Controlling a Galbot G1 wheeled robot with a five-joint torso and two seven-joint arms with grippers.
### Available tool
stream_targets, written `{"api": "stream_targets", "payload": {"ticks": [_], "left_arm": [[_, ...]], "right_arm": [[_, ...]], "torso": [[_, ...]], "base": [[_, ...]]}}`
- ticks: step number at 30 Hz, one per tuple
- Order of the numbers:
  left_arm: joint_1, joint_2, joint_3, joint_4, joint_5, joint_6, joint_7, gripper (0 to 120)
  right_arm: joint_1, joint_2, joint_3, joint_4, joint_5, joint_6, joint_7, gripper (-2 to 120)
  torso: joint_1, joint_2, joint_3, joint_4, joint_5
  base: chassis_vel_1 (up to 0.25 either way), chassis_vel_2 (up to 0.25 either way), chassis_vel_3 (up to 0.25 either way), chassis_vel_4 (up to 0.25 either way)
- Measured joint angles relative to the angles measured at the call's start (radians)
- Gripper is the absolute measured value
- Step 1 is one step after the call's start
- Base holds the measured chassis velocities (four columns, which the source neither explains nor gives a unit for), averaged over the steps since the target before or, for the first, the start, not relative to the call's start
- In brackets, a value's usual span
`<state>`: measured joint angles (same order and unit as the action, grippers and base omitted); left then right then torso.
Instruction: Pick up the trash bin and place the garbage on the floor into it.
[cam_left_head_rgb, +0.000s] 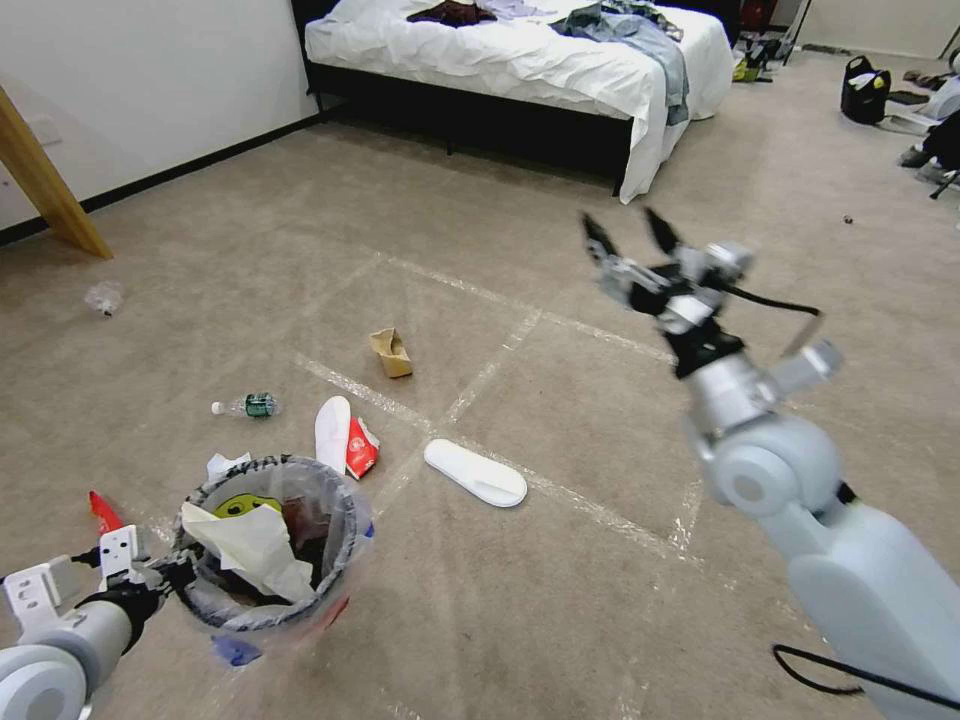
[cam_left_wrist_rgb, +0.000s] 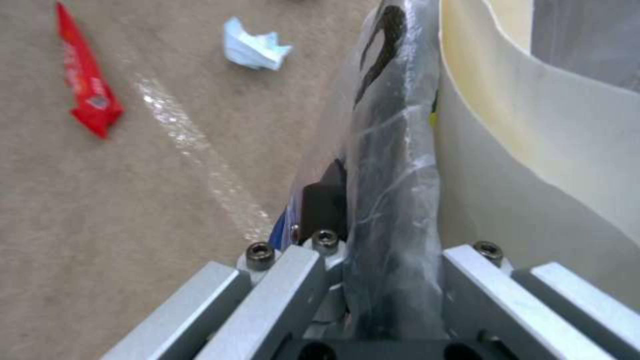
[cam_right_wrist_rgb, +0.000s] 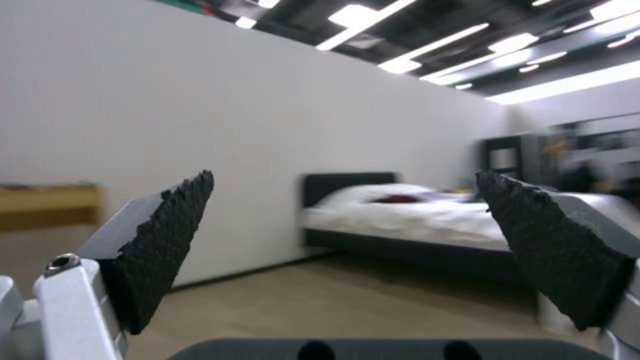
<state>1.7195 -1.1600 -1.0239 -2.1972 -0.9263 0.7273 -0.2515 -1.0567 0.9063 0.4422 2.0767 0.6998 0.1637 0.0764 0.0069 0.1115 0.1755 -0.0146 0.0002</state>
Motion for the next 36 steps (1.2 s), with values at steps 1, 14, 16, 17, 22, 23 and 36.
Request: {"api": "stream_targets", "payload": {"ticks": [1,14,16,17,22,23,36], "left_arm": [[0.01,-0.014,-0.009,-0.005,0.028,-0.003,0.011,1],[0.059,-0.137,-0.032,-0.036,0.135,-0.048,0.096,1],[0.055,-0.15,-0.036,-0.028,0.145,-0.063,0.097,1],[0.055,-0.15,-0.036,-0.028,0.145,-0.063,0.097,1],[0.052,-0.16,-0.048,-0.013,0.152,-0.073,0.092,1],[0.052,-0.16,-0.048,-0.013,0.152,-0.073,0.092,1],[0.057,-0.17,-0.072,-0.017,0.144,-0.078,0.076,1]], "right_arm": [[-0.042,0.016,0.04,-0.003,-0.041,0.003,0.013,100],[-0.295,0.223,0.146,-0.102,-0.278,0.079,0.056,100],[-0.322,0.266,0.129,-0.142,-0.345,0.104,0.065,100],[-0.322,0.266,0.129,-0.142,-0.345,0.104,0.065,100],[-0.341,0.309,0.094,-0.196,-0.394,0.14,0.073,100],[-0.341,0.309,0.094,-0.196,-0.394,0.14,0.073,100],[-0.321,0.315,0.053,-0.217,-0.401,0.147,0.073,100]], "torso": [[0.0,0.0,0.0,0.0001,0.0001],[0.0,0.0,0.0,0.0003,-0.0003],[0.0,0.0,0.0,0.0002,-0.0001],[0.0,0.0,0.0,0.0002,-0.0001],[0.0,0.0,0.0,0.0004,-0.0003],[0.0,0.0,0.0,0.0004,-0.0003],[0.0,0.0,0.0,0.0004,-0.0003]], "base": [[0.0,0.0,0.0,0.0],[0.0,0.0,0.0,0.0],[0.0,0.0,0.0,0.0],[0.0,0.0,0.0,0.0],[0.0,0.0,0.0,0.0],[0.0,0.0,0.0,0.0],[0.0,0.0,0.0,0.0]]}}
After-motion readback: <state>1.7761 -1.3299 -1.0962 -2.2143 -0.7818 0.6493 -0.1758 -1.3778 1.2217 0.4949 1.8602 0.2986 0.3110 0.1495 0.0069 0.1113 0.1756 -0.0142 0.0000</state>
